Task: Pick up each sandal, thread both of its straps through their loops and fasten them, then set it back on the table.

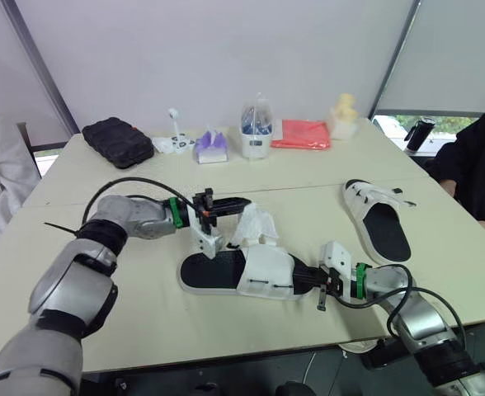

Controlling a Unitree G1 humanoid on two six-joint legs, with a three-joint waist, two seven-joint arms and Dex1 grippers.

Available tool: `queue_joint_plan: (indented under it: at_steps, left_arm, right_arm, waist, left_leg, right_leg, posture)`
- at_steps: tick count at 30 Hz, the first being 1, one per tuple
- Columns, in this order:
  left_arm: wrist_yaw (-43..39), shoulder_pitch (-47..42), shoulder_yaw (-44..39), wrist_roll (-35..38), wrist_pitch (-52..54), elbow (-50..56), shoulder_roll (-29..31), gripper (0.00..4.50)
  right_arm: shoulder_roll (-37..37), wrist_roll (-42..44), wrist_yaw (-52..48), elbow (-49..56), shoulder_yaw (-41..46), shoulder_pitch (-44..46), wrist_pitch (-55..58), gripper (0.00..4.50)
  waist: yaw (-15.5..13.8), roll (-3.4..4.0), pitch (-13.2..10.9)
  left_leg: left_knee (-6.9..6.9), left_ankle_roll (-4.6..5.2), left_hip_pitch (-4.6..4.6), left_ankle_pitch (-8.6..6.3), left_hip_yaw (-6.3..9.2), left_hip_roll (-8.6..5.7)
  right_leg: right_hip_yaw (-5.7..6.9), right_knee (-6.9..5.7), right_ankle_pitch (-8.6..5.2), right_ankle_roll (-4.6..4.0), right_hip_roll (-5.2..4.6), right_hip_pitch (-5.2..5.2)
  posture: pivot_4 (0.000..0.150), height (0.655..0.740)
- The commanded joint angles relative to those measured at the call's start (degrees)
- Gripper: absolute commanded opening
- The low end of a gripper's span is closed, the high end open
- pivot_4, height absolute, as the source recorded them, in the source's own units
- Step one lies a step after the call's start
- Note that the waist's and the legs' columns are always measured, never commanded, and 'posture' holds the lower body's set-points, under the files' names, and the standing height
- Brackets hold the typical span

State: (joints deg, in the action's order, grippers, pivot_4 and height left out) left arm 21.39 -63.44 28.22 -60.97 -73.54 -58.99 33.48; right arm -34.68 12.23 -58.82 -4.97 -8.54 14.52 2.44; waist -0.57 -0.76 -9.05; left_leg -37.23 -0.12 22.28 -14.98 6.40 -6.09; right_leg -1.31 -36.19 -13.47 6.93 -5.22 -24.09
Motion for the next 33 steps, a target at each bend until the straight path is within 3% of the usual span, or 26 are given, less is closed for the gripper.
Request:
queue_joint_plan:
  at_steps: [1,5,8,11,14,20,23,29,33]
  left_arm:
    - [-8.2,-1.5,-2.2,12.8,-4.6,-4.2,-0.5,0.08]
    - [-21.7,0.2,-1.0,29.1,-6.8,-4.3,-2.5,0.08]
    - [-33.5,3.7,1.0,43.4,-3.2,2.5,-2.6,0.08]
    - [-41.7,7.5,1.7,51.5,1.3,10.0,-1.6,0.08]
    - [-46.9,11.1,1.3,55.1,4.6,16.3,-0.8,0.08]
    - [-49.8,16.2,0.1,49.3,3.0,19.5,0.7,0.08]
    - [-50.9,16.8,-0.6,50.4,4.6,19.8,0.6,1.36]
    - [-53.3,18.8,-3.0,52.4,9.1,21.7,1.9,4.36]
    - [-57.7,23.2,-6.7,59.4,17.5,26.7,6.3,4.36]
  right_arm:
    - [0.4,-2.4,0.8,-2.7,-1.2,-0.7,0.7,0.0]
    - [0.5,-2.6,0.7,-3.8,-1.3,-0.3,0.2,0.0]
    - [0.7,-2.7,0.8,-4.7,-1.5,0.2,-0.2,0.0]
    - [1.0,-2.7,0.9,-5.3,-1.5,0.7,-0.4,0.0]
    - [1.1,-2.7,1.0,-5.7,-1.5,0.9,-0.7,0.0]
    - [1.4,-2.7,1.5,-6.2,-1.3,1.1,-1.0,0.0]
    - [1.4,-2.7,1.6,-6.4,-1.3,1.2,-1.0,0.0]
    - [1.8,-2.9,1.6,-7.4,-1.3,1.7,-1.2,0.0]
    - [2.0,-3.1,1.4,-8.7,-1.3,2.2,-1.7,0.0]
  waist:
    - [0.0,-0.01,0.0]
    - [0.0,-0.04,0.0]
    - [0.3,-0.04,0.0]
    - [0.9,-0.04,0.0]
    - [1.2,-0.04,0.0]
    - [1.2,-0.02,0.1]
    - [1.1,-0.02,0.1]
    - [1.2,-0.02,0.1]
    - [1.5,-0.02,0.1]
  left_leg:
    - [-0.01,0.0,0.0,0.0,0.0,0.0]
    - [-0.04,0.0,0.0,0.0,0.0,0.0]
    - [-0.07,0.01,0.0,0.0,0.01,0.01]
    - [-0.05,0.01,-0.01,-0.01,0.03,0.03]
    - [-0.05,0.01,-0.01,-0.01,0.05,0.03]
    - [-0.05,0.01,-0.07,-0.01,0.06,0.03]
    - [-0.05,0.01,-0.17,-0.01,0.06,0.02]
    - [0.13,0.1,-0.85,-0.07,0.07,0.03]
    - [0.14,0.1,-0.85,-0.07,0.07,0.05]
  right_leg:
    - [0.0,0.0,0.0,0.0,0.0,0.0]
    - [0.0,0.0,0.0,0.0,-0.01,0.03]
    - [0.0,0.0,0.0,0.0,-0.01,0.04]
    - [-0.01,-0.02,0.0,-0.01,-0.01,0.02]
    - [-0.02,-0.02,0.0,-0.01,-0.01,0.03]
    - [-0.03,-0.02,0.0,-0.02,0.01,0.09]
    - [-0.02,0.0,0.0,-0.02,0.01,0.2]
    - [-0.02,0.14,-0.06,0.01,0.01,0.85]
    - [-0.05,0.12,-0.06,0.01,0.01,0.8]
  posture:
    - [0.15,0.74]
    - [0.15,0.74]
    - [0.15,0.74]
    - [0.15,0.74]
    - [0.15,0.74]
    - [0.15,0.74]
    - [0.15,0.74]
    - [0.15,0.74]
    - [0.15,0.74]
